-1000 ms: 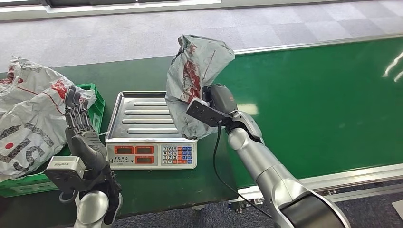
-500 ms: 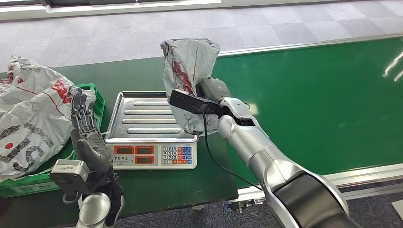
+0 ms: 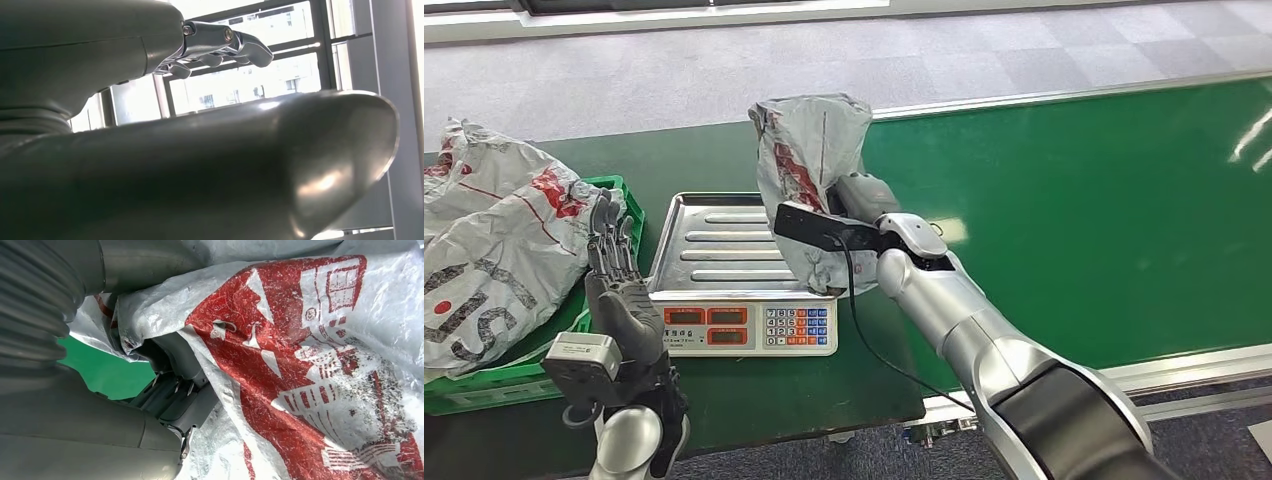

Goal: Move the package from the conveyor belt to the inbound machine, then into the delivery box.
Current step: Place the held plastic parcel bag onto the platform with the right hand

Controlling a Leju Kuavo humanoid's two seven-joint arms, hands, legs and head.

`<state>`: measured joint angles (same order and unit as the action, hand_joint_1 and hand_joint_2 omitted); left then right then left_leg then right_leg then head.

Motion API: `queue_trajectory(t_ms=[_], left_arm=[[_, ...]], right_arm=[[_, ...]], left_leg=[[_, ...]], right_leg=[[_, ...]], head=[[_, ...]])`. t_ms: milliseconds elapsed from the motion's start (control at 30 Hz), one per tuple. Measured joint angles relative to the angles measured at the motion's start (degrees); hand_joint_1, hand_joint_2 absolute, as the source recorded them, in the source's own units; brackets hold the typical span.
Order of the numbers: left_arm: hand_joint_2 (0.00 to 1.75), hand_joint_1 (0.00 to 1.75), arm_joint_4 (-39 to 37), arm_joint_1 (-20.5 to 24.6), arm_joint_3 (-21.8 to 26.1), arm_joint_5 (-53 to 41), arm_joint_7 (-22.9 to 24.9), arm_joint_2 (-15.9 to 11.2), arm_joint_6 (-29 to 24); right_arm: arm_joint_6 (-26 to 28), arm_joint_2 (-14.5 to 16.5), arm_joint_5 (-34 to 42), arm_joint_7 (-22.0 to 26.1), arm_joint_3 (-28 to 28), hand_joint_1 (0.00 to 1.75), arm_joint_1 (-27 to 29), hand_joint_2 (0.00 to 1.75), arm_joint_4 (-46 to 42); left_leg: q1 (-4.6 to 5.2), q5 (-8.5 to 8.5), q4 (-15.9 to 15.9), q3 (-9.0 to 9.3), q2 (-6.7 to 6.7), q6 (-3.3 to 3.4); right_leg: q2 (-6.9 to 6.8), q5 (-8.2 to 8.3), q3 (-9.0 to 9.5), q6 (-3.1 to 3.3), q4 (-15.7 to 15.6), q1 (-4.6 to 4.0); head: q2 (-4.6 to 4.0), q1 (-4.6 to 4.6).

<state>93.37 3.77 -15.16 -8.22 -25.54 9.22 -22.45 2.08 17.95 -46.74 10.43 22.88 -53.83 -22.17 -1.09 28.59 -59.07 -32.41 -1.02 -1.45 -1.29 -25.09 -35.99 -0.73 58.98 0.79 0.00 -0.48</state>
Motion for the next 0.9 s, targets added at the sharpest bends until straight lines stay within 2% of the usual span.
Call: queue_trajectory(t_ms=[367, 700, 733, 800, 833, 867, 900], left_arm=[[0.00, 0.00, -1.50, 0.04, -1.05, 0.94, -0.07, -0.13, 0.91], [0.00, 0.00, -1.63, 0.04, -2.13, 1.20, -0.17, -0.37, 0.88], [0.00, 0.00, -1.64, 0.04, -2.13, 1.25, -0.17, -0.37, 0.85], [0.00, 0.00, -1.75, 0.09, -2.14, 1.36, -0.16, -0.37, 0.81], [0.00, 0.00, -1.86, 0.13, -2.17, 1.48, -0.17, -0.37, 0.81], [0.00, 0.00, -2.01, 0.16, -2.22, 1.65, -0.19, -0.37, 0.81], [0.00, 0.00, -2.18, 0.17, -2.27, 1.89, -0.24, -0.37, 0.81]], right_arm=[[-2.18, 1.70, 2.74, 7.79, 0.00, 1.75, 3.28, 1.75, 0.54], [-2.85, 2.55, 2.81, 5.69, 1.72, 1.75, 3.15, 1.75, 0.23], [-2.59, 2.58, 2.97, 5.07, 2.73, 1.53, 3.12, 1.75, 0.10], [-2.02, 2.65, 4.15, 4.05, 5.20, 0.66, 3.05, 1.75, -0.18], [-1.60, 2.67, 4.77, 3.79, 6.40, 0.22, 3.01, 1.31, -0.24], [-0.82, 2.68, 5.03, 3.61, 7.45, 0.00, 2.98, 0.87, -0.26], [0.61, 2.68, 4.87, 3.39, 8.37, 0.00, 2.96, 0.44, -0.25]], left_leg=[[0.01, 0.00, 0.00, -0.01, 0.00, 0.00], [0.00, 0.00, 0.00, -0.01, 0.00, 0.00], [0.00, 0.00, 0.00, -0.01, 0.00, 0.00], [0.00, 0.00, 0.00, -0.01, -0.01, 0.00], [0.00, 0.00, 0.00, -0.01, 0.00, 0.00], [0.00, 0.00, 0.00, -0.01, 0.00, 0.00], [0.00, 0.00, 0.00, -0.01, 0.00, 0.00]], right_leg=[[0.00, 0.00, -0.01, 0.00, -0.01, 0.00], [0.00, 0.00, -0.01, 0.00, 0.01, 0.00], [0.01, 0.00, -0.01, 0.00, 0.01, 0.00], [0.01, 0.00, -0.02, 0.00, 0.01, 0.00], [0.01, 0.00, -0.02, 0.00, 0.01, 0.00], [0.01, 0.00, -0.02, 0.00, 0.01, 0.00], [0.01, 0.00, -0.02, 0.00, 0.01, 0.00]], head=[[0.00, 0.00], [0.00, 0.00], [0.00, 0.00], [0.00, 0.00], [0.00, 0.00], [0.00, 0.00], [0.00, 0.00]])
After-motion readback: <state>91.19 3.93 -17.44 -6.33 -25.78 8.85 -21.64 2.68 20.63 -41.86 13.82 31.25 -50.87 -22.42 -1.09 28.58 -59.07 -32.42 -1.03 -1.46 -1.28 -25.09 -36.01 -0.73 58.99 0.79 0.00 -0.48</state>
